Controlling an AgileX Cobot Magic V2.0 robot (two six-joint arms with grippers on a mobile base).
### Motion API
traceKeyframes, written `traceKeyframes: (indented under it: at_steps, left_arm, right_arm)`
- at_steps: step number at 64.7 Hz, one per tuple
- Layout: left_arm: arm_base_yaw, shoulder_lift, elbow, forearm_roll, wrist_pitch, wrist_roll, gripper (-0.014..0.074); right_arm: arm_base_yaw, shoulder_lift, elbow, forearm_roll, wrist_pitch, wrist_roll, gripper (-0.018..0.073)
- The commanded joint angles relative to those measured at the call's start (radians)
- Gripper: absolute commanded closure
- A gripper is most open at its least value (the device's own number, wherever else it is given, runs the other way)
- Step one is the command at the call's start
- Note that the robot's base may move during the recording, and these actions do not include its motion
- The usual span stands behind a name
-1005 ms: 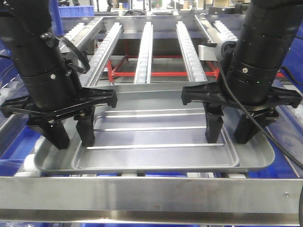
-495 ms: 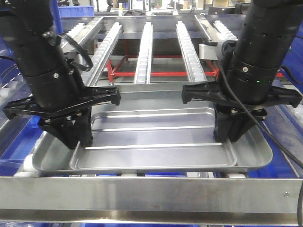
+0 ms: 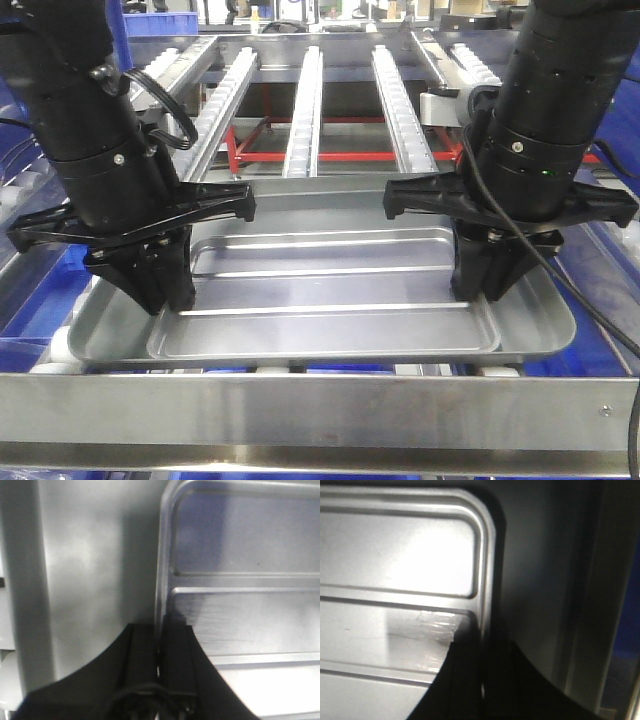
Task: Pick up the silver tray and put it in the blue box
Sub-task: 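Lift the tray with both grippers and pull it off the rollers toward the robot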
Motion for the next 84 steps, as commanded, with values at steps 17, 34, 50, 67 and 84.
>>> traceKeyframes:
  at_steps: [17, 34, 50, 67, 84]
  left_arm:
    - [-0.005, -0.032, -0.022, 0.019, -0.052, -0.006, 0.07]
    - [-0.012, -0.092, -0.084, 0.041, 0.013, -0.046, 0.07]
    - [-0.102, -0.283, -0.025, 0.245, 0.046, -0.297, 0.07]
    - [-0.199, -0.472, 0.107, 0.303, 0.074, -0.43, 0.07]
    - [-0.328, -0.594, 0.25, 0.398, 0.123, -0.605, 0.07]
  right_arm:
    - [-0.006, -0.036, -0.027, -0.013, -0.028, -0.008, 0.051]
    - [-0.002, -0.137, -0.029, -0.013, -0.028, 0.023, 0.0508]
    - [0.033, -0.301, -0.004, -0.056, -0.016, 0.103, 0.0501]
    - [0.157, -0.473, 0.158, -0.263, 0.012, 0.401, 0.0501]
    - [0.317, -0.563, 0.253, -0.319, 0.099, 0.589, 0.0501]
